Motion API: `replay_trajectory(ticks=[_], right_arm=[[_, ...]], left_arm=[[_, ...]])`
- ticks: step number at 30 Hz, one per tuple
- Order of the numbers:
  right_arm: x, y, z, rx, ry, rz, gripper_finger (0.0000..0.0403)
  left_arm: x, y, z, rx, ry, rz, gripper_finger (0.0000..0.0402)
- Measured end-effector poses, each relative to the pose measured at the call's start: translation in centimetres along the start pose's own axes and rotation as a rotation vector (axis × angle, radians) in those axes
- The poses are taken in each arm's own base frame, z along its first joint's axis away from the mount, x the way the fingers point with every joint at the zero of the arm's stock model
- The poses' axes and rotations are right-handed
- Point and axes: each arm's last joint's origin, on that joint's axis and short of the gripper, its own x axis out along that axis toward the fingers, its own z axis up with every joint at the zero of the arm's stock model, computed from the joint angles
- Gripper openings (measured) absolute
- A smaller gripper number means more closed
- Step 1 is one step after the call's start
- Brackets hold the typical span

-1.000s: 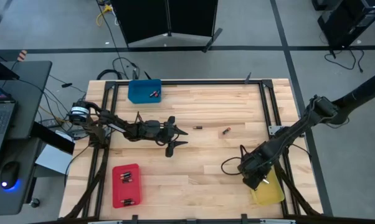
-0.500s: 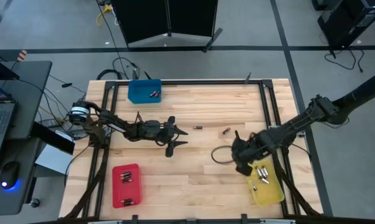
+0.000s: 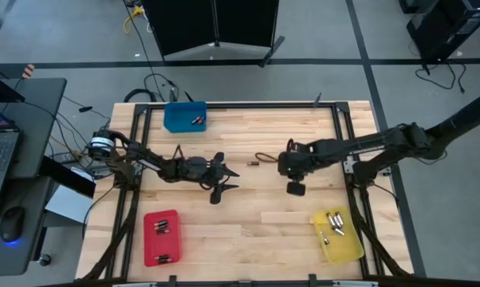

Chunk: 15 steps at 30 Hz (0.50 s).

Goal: Sort batteries
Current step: Put the red battery into the blue bin

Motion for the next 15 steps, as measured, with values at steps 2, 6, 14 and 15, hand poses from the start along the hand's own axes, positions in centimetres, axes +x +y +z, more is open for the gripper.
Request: replay_trajectory(ticks=[2, 6, 14, 15], right_arm=[[0.7, -1.0, -0.4, -0.028, 0.030, -0.015, 0.0077], [2.2, -2.4, -1.3, -0.108, 0.071, -0.030, 0.0120], [4.5, -4.6, -2.7, -0.149, 0.083, -0.043, 0.0155], [4.7, -4.8, -2.8, -0.139, 0.077, -0.042, 0.0155]], left_arm=[[0.0, -0.2, -0.1, 0.002, 0.006, -0.006, 0.0197], [0.0, -0.4, -0.2, 0.002, 0.022, -0.012, 0.0197], [0.0, -0.4, -0.3, -0.023, 0.028, -0.013, 0.0197], [0.0, -0.4, -0.3, -0.023, 0.028, -0.013, 0.0197]])
